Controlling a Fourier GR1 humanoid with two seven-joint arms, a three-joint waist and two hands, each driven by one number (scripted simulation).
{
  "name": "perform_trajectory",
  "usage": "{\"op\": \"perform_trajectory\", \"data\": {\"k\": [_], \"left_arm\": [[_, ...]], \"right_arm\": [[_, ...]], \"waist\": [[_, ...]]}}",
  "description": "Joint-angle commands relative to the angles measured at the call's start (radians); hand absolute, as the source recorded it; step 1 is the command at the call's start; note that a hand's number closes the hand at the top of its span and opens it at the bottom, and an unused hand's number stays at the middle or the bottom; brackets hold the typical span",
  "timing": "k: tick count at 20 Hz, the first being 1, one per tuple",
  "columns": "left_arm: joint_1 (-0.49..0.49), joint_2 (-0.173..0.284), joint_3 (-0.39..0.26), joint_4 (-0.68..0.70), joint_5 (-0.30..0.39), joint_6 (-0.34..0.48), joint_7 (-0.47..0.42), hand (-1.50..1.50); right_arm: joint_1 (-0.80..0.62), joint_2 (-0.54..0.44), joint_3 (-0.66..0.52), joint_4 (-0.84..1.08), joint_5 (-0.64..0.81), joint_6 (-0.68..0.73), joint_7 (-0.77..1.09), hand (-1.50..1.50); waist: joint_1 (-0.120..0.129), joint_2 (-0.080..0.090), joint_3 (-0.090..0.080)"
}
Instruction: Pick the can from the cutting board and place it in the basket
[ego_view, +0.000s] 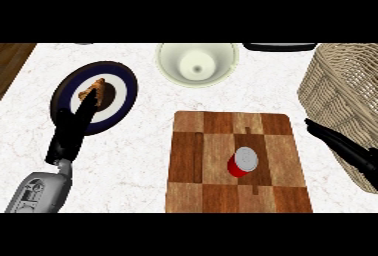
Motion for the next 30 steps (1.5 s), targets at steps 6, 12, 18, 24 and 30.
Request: {"op": "perform_trajectory", "data": {"k": [6, 12, 18, 24, 30], "left_arm": [[-0.031, 0.005, 0.070, 0.020, -0.015, -0.064, 0.014, 0.00], [-0.043, -0.052, 0.066, 0.035, -0.060, -0.056, -0.004, 0.00], [-0.001, -0.028, 0.099, -0.091, -0.061, -0.097, 0.086, 0.00], [0.036, -0.091, 0.080, -0.097, -0.111, -0.067, 0.054, 0.00], [-0.001, -0.133, 0.085, 0.055, -0.158, -0.048, -0.061, 0.00]], "right_arm": [[-0.033, 0.166, 0.128, 0.032, 0.168, -0.017, 0.012, -1.50], [-0.132, 0.232, 0.134, 0.251, 0.287, -0.060, -0.094, -1.50], [-0.105, 0.285, 0.163, 0.279, 0.350, -0.082, -0.142, -1.50], [-0.082, 0.343, 0.210, 0.216, 0.404, -0.069, -0.061, -1.50], [-0.207, 0.356, 0.169, 0.394, 0.423, -0.059, -0.099, -1.50]], "waist": [[-0.001, 0.000, 0.000], [0.002, 0.001, 0.000], [0.003, 0.000, 0.000], [0.001, -0.001, 0.000], [0.001, 0.001, 0.000]]}}
